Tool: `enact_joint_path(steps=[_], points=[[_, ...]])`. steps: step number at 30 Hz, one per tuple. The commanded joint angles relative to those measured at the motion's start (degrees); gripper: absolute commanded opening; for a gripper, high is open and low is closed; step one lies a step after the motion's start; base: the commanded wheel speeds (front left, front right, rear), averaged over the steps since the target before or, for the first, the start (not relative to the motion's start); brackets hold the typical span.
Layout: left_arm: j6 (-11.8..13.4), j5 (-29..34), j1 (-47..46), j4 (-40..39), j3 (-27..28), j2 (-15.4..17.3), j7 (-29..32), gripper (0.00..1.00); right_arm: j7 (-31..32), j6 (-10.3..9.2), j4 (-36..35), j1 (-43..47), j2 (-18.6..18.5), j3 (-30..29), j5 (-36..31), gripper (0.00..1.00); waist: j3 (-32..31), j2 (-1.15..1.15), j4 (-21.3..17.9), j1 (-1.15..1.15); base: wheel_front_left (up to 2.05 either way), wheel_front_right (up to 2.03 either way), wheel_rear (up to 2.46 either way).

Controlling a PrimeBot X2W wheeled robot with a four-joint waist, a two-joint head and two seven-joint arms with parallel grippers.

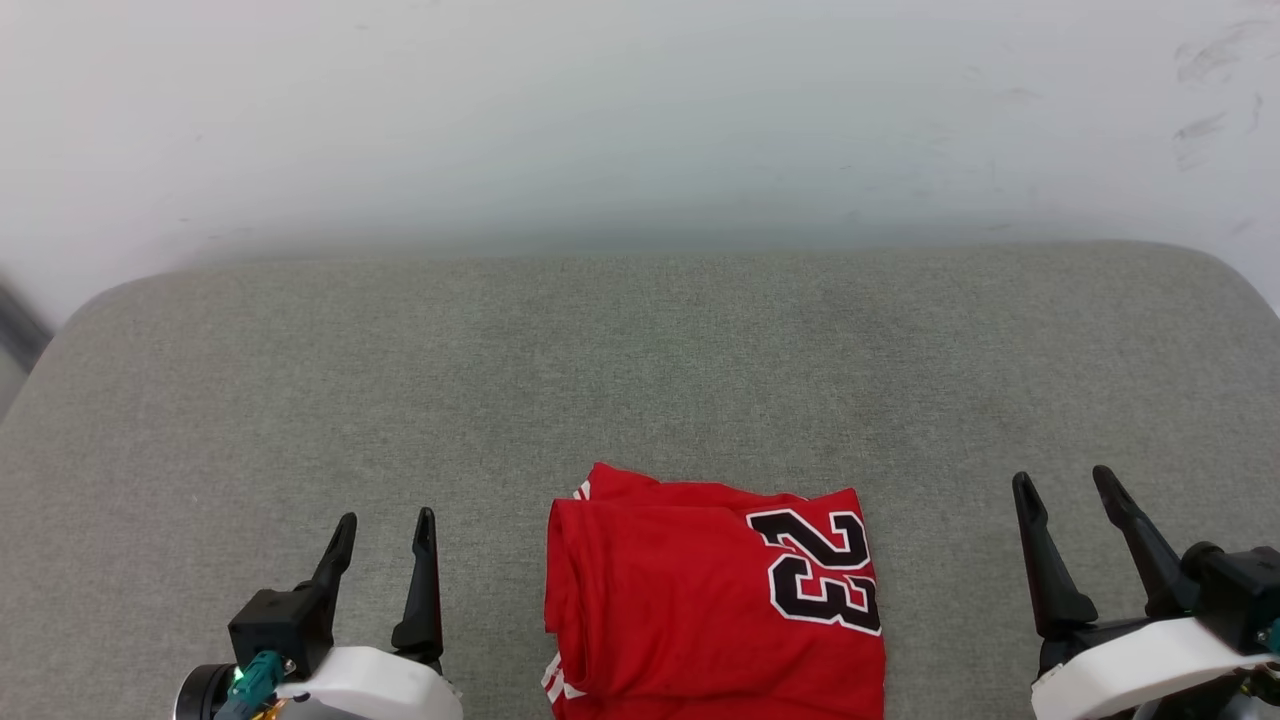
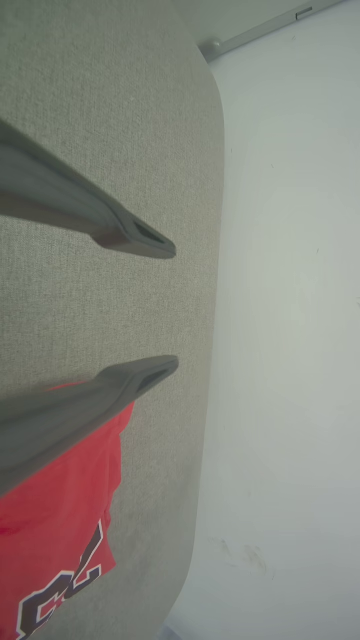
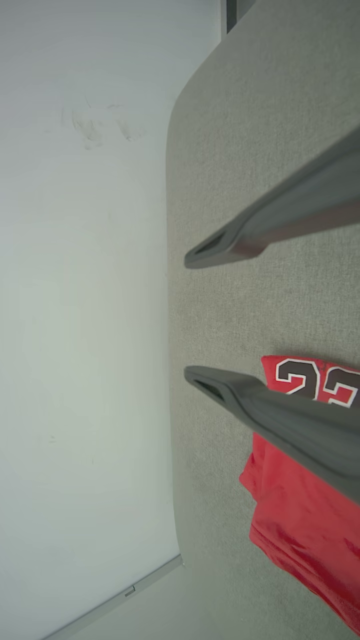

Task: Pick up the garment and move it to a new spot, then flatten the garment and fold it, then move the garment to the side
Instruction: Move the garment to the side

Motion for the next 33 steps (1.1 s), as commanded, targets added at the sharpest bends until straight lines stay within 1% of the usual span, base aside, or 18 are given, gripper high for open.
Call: enact_joint_path(steps=[1, 5, 11, 14, 16, 20, 21, 24, 26, 27, 29, 31, 33], points=[[0.4, 0.1, -0.4, 0.1, 0.0, 0.2, -0.1, 1.0, 0.0, -0.02, -0.4, 0.7, 0.4, 0.0, 0.1, 1.0, 0.0, 0.0, 0.0, 0.0, 0.0, 0.0, 0.0], [0.4, 0.2, -0.8, -0.2, 0.0, 0.4, -0.1, 1.0, 1.2, -0.02, -1.3, 1.0, 0.6, -0.3, -0.3, 1.0, 0.3, 0.0, -0.1, 0.0, 0.0, 0.0, 0.0], [0.4, 0.1, -1.4, -0.3, 0.1, 0.6, -0.3, 1.0, 3.3, -0.02, -1.5, 0.7, 0.9, -1.6, 1.3, 1.0, 0.9, 0.0, 0.0, 0.0, 0.0, 0.0, 0.0], [0.2, 0.0, -2.0, -0.5, 0.3, 0.6, -0.4, 1.0, 6.0, -0.02, -1.0, 0.4, 1.2, -3.2, 5.8, 1.0, 1.2, 0.0, 0.5, 0.0, 0.0, 0.0, 0.0], [0.1, -0.1, -2.4, -0.8, 0.5, 0.3, -0.6, 1.0, 8.4, -0.02, 0.1, -0.7, -0.2, -5.4, 9.7, 1.0, 1.6, 0.0, 1.1, 0.0, 0.0, 0.0, 0.0], [0.0, 0.1, -2.9, -1.4, 1.2, -0.2, -1.0, 1.0, 15.4, -0.01, 4.6, -2.8, -2.3, -9.0, 16.5, 1.0, 2.4, 0.0, 2.2, 0.0, 0.0, 0.0, 0.0], [0.0, 0.4, -3.1, -1.7, 1.4, -0.3, -1.0, 1.0, 17.3, -0.01, 6.3, -3.5, -3.4, -9.9, 17.5, 1.0, 2.7, 0.0, 2.6, 0.0, 0.0, 0.0, 0.0], [-0.4, 0.7, -3.8, -2.3, 1.9, -0.7, -1.2, 1.0, 25.2, -0.01, 11.9, -5.2, -4.6, -10.6, 22.6, 1.0, 3.7, 0.0, 4.0, 0.0, 0.0, 0.0, 0.0], [-0.6, 0.6, -4.3, -2.7, 2.2, -1.4, -1.3, 1.0, 30.6, 0.0, 15.0, -6.6, -3.7, -10.5, 27.5, 1.0, 4.4, 0.0, 5.0, 0.0, 0.0, 0.0, 0.0], [-1.0, 0.7, -4.7, -3.1, 2.5, -1.6, -1.4, 1.0, 33.1, 0.0, 16.4, -7.3, -4.0, -10.5, 29.1, 1.0, 4.8, 0.0, 5.6, 0.0, 0.0, 0.0, 0.0], [-1.4, 1.1, -4.9, -3.4, 3.0, -2.1, -1.4, 1.0, 37.7, -0.01, 19.4, -8.3, -2.2, -10.4, 34.8, 1.0, 5.5, 0.0, 6.6, 0.0, 0.0, 0.0, 0.0], [-1.9, 1.6, -5.4, -3.8, 3.4, -2.7, -1.4, 1.0, 40.9, -0.01, 22.2, -9.3, -2.2, -10.1, 37.0, 1.0, 6.3, 0.0, 7.7, 0.0, 0.0, 0.0, 0.0], [-2.4, 2.2, -5.8, -4.0, 3.9, -3.3, -1.5, 1.0, 42.4, 0.0, 24.9, -11.2, -0.8, -9.8, 40.2, 1.0, 7.1, 0.0, 8.7, 0.0, 0.0, 0.0, 0.0]])
